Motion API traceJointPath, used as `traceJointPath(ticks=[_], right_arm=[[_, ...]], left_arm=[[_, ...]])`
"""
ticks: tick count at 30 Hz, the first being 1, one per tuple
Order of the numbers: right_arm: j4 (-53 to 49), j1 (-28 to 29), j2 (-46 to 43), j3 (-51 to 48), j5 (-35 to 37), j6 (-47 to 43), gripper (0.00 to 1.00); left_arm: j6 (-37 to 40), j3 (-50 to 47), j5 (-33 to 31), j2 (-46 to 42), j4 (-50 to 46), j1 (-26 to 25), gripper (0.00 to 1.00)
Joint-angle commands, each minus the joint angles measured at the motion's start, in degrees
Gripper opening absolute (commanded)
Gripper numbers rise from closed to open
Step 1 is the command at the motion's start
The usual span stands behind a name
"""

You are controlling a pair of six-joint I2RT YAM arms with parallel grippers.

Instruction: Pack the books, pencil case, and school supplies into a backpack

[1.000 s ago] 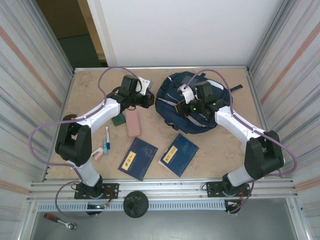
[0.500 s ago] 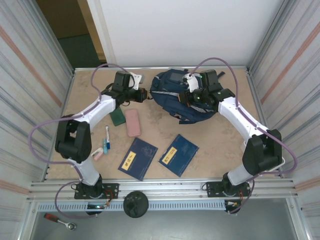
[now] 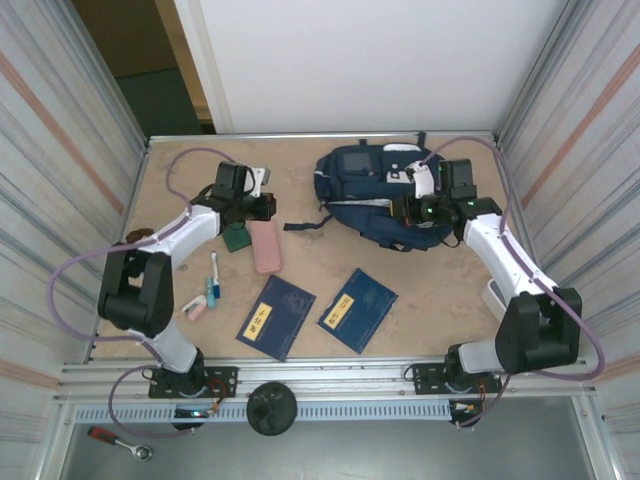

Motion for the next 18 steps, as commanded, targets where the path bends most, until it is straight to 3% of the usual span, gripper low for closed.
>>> traceJointPath(ticks=[1, 5, 11, 14, 18], right_arm=[[5.37, -0.69, -4.37, -0.46, -4.10, 5.15, 0.00], [5.62, -0.58, -3.58, -0.86, -5.59, 5.37, 0.00], [3.10, -1.13, -3.65, -0.42, -5.13, 3.41, 0.00], [2.14, -1.39, -3.70, -0.69, -5.06, 3.36, 0.00], [0.18, -1.48, -3.29, -0.89, -1.96, 3.58, 0.00]], left_arm=[[0.02, 3.68, -0.49, 3.43, -0.33, -0.15, 0.00], [0.82, 0.26, 4.11, 1.78, 5.84, -1.67, 0.00], [6.53, -1.55, 15.54, 1.29, 11.94, -1.98, 0.37], [8.91, 3.42, 19.68, 5.83, 9.24, -2.06, 0.44], [8.81, 7.08, 20.04, 9.53, 8.61, -2.83, 0.47]])
